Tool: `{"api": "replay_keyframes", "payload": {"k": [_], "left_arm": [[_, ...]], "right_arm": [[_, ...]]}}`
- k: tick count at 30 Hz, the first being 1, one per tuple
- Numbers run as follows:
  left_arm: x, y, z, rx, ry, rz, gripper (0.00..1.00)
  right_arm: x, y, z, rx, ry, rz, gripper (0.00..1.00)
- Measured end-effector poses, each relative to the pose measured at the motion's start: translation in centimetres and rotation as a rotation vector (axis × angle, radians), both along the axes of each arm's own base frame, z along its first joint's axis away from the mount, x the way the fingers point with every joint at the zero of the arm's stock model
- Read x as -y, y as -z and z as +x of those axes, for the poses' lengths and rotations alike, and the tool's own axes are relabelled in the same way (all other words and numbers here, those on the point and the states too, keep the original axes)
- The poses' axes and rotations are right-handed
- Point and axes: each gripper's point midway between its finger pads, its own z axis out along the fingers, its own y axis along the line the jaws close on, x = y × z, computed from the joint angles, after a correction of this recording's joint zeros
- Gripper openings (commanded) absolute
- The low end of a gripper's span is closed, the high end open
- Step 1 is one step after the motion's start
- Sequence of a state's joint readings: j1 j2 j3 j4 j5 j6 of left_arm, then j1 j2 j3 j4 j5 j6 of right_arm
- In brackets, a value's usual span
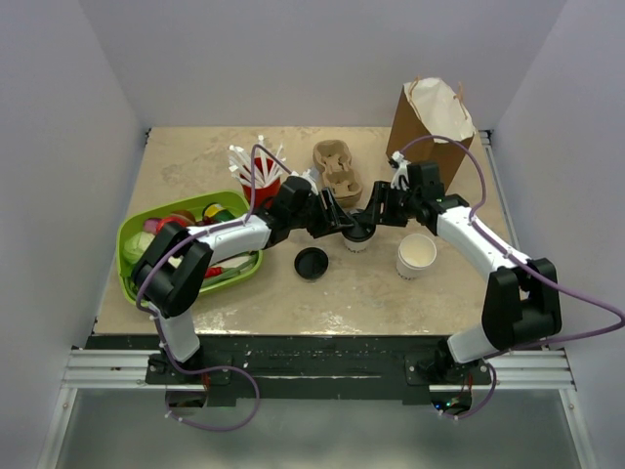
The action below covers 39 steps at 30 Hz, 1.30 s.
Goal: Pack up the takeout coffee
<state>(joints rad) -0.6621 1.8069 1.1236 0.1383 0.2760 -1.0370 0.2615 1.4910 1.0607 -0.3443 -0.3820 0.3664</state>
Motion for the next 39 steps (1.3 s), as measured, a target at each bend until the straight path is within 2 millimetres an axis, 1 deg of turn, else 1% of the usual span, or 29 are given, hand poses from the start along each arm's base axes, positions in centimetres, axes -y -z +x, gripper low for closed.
{"api": "replay_keyframes", "payload": {"k": [5,10,13,16,17,21,23,25,26,27,32,35,37,39], "left_arm": [[0.0,0.1,0.0,-0.003,0.000,0.003,0.57],[0.0,0.0,0.2,-0.006,-0.001,0.018,0.62],[0.0,0.1,0.3,-0.009,-0.004,0.024,0.63],[0.0,0.0,0.3,-0.008,-0.002,0.027,0.63],[0.1,0.0,0.4,-0.005,0.000,0.028,0.63],[0.5,-0.5,1.0,0.014,0.009,0.026,0.63],[0.7,-0.5,1.2,0.019,0.013,0.025,0.63],[0.8,-0.5,1.2,0.019,0.013,0.025,0.63],[0.8,-0.5,1.3,0.018,0.013,0.027,0.63],[0.8,-0.5,1.3,0.017,0.013,0.030,0.63],[0.4,0.0,1.4,0.012,0.008,0.062,0.60],[0.2,0.6,1.7,0.004,-0.004,0.090,0.57],[0.2,0.5,1.9,0.003,-0.012,0.098,0.54],[0.1,0.5,2.0,0.000,-0.020,0.108,0.52]], "right_arm": [[0.6,0.3,0.3,0.001,0.026,-0.023,0.53],[1.2,1.1,0.5,-0.020,0.044,-0.027,0.53],[1.1,1.1,0.6,-0.018,0.045,-0.018,0.52],[1.2,1.0,0.7,-0.015,0.048,-0.015,0.44],[1.1,1.0,0.8,-0.014,0.048,-0.012,0.39],[1.0,1.0,0.7,-0.020,0.042,0.004,0.36],[1.0,1.1,0.6,-0.027,0.040,0.011,0.33],[1.1,1.2,0.6,-0.031,0.042,0.016,0.33],[1.1,1.2,0.6,-0.033,0.040,0.021,0.36],[1.1,1.2,0.6,-0.034,0.039,0.024,0.40],[1.2,1.5,0.7,-0.039,0.039,0.027,0.43],[1.2,1.7,1.0,-0.037,0.043,0.029,0.42],[1.2,1.8,1.1,-0.037,0.047,0.027,0.41],[1.2,1.8,1.3,-0.037,0.050,0.029,0.39]]}}
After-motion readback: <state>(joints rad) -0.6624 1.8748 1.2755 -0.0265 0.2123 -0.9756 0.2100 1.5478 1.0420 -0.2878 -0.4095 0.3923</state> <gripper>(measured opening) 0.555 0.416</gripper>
